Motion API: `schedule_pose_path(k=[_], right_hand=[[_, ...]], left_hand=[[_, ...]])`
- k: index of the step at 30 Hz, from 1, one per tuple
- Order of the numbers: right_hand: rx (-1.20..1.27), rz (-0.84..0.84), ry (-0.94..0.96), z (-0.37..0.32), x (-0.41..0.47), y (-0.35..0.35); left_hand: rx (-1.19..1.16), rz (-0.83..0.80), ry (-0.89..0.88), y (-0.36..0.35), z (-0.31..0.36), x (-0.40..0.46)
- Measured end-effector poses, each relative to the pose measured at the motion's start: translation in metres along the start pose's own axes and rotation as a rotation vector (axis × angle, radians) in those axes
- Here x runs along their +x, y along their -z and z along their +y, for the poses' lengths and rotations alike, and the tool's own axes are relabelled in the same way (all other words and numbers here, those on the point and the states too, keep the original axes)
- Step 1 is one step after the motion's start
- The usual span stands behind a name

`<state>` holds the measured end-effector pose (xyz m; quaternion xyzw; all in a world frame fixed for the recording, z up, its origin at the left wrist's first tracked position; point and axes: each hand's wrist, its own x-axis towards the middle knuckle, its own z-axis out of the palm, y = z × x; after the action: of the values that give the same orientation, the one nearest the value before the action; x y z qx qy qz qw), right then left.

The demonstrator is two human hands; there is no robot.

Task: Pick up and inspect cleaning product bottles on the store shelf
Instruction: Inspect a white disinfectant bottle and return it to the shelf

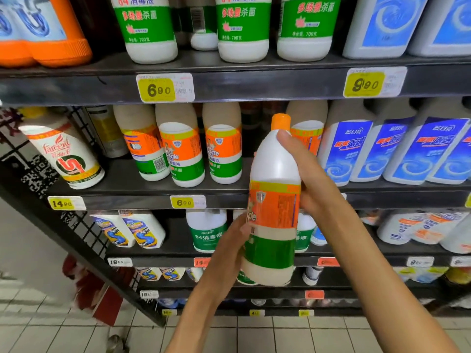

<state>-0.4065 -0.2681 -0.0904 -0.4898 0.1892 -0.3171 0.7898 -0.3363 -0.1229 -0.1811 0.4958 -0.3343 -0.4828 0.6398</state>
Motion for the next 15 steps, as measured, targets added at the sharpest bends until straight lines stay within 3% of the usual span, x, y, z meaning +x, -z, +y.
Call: schedule_pose_path(k=[3, 6, 9, 11, 15], right_hand=[[-0.167, 0.073, 0.089, -0.004, -0.004, 0.001], [-0.181, 0.05, 0.033, -0.013, -0.006, 0.009], [-0.053, -0.021, -0.002, -0.02, -0.005, 0.023], [0.165, -0.133, -0.063, -0.022, -0.005, 0.027], [0.257, -0.221, -0.076, -0.023, -0.007, 0.024]], left_hand=[[0.15, 0.103, -0.069, -0.015, 0.0, 0.004], [0.043, 0.085, -0.035, -0.025, -0.001, 0.004], [-0.173, -0.047, 0.067, -0.032, 0.006, 0.002], [-0.292, -0.139, 0.116, -0.04, 0.007, 0.001], [-0.293, -0.198, 0.12, -0.053, 0.005, 0.0]])
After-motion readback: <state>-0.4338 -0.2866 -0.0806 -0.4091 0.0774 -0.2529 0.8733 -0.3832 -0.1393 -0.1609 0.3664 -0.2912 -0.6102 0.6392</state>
